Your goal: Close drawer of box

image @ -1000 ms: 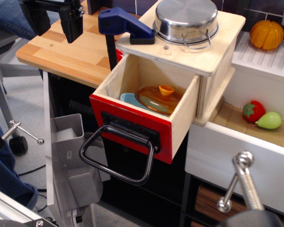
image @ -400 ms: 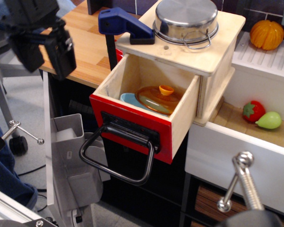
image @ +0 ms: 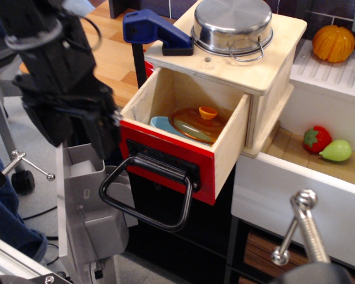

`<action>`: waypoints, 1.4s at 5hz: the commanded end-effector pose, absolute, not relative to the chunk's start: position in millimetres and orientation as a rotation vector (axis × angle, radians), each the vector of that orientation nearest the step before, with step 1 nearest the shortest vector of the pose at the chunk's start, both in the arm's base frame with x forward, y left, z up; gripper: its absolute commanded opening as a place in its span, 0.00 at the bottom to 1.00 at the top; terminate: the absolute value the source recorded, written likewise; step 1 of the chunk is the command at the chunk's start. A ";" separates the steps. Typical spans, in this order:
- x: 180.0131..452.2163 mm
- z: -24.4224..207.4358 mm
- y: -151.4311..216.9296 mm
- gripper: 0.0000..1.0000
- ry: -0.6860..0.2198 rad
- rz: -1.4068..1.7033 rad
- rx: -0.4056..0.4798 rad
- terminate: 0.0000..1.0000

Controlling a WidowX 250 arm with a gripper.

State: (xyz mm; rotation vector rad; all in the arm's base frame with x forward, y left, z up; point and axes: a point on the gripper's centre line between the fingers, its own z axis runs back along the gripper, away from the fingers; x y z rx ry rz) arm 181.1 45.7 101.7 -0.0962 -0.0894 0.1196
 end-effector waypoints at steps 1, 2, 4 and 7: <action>208.1 84.4 33.0 1.00 -0.101 0.190 -0.049 0.00; 228.4 76.2 23.1 1.00 -0.100 0.204 -0.036 0.00; 270.4 90.9 37.8 1.00 -0.157 0.177 -0.045 0.00; 312.6 99.3 49.7 1.00 -0.237 0.175 0.002 0.00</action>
